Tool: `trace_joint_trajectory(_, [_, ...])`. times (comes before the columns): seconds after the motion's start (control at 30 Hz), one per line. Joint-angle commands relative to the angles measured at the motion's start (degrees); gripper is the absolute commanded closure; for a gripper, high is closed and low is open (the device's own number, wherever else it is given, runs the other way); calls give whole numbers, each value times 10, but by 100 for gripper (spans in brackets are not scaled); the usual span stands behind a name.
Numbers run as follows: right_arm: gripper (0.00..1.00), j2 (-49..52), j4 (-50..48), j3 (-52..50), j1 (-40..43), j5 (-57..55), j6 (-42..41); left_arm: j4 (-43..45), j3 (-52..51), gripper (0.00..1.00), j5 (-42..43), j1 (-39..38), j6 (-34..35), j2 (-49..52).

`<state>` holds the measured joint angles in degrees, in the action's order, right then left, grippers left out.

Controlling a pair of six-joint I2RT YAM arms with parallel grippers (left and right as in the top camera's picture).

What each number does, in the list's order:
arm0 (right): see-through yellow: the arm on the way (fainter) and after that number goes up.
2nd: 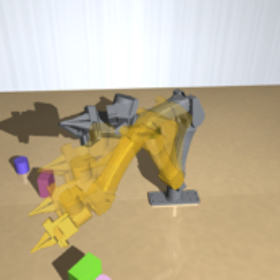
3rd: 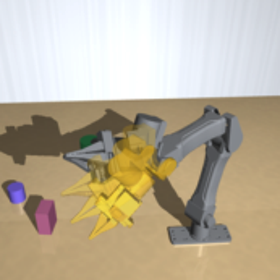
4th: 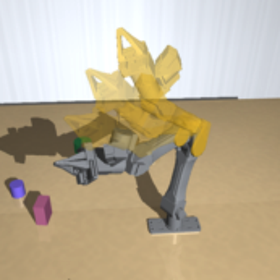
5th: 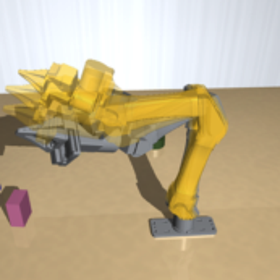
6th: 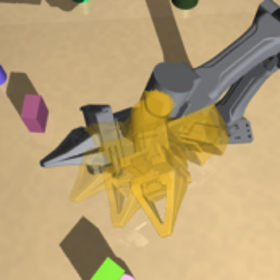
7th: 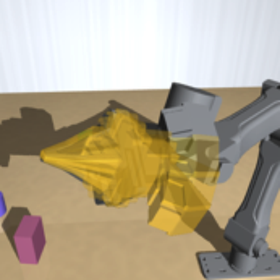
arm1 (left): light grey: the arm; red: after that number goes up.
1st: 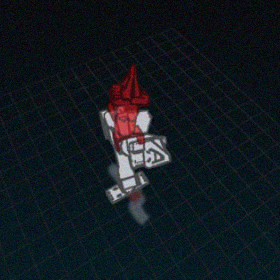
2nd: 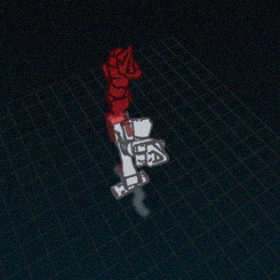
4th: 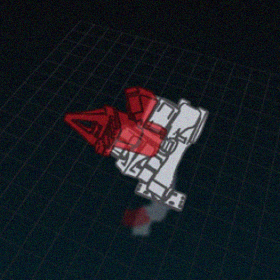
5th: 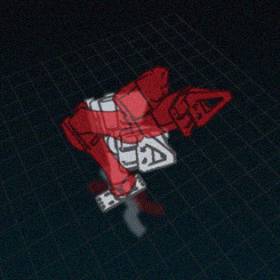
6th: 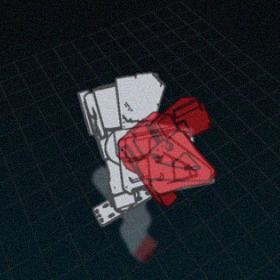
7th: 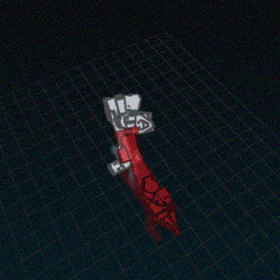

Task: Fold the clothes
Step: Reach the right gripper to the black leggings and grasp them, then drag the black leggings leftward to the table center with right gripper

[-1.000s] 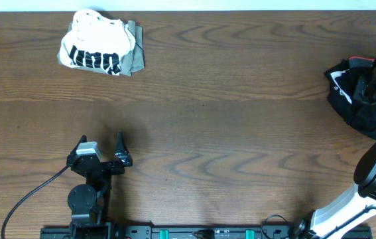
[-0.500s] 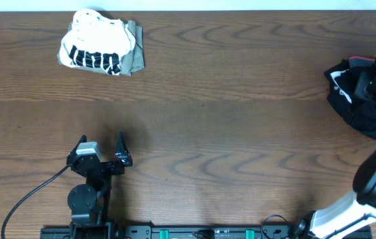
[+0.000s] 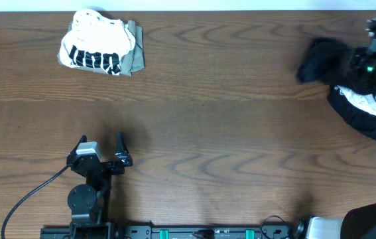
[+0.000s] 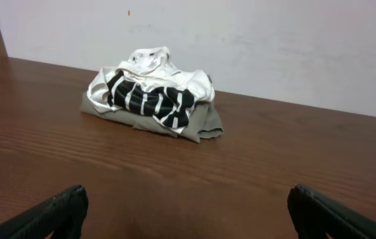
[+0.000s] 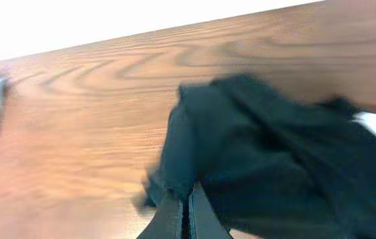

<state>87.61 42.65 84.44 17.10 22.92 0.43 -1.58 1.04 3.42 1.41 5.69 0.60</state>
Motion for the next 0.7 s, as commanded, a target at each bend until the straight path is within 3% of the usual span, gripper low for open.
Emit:
trace_joint_trajectory(0.0, [99, -9, 6, 10, -44, 95, -8, -22, -8, 2, 0, 2, -7, -4])
trace_joint_trajectory(0.27, [99, -2, 41, 9, -171, 105, -8, -22, -8, 2, -1, 2, -7, -4])
trace_joint_trajectory(0.67, [97, 36, 12, 6, -359, 99, -8, -22, -8, 2, 0, 2, -7, -4])
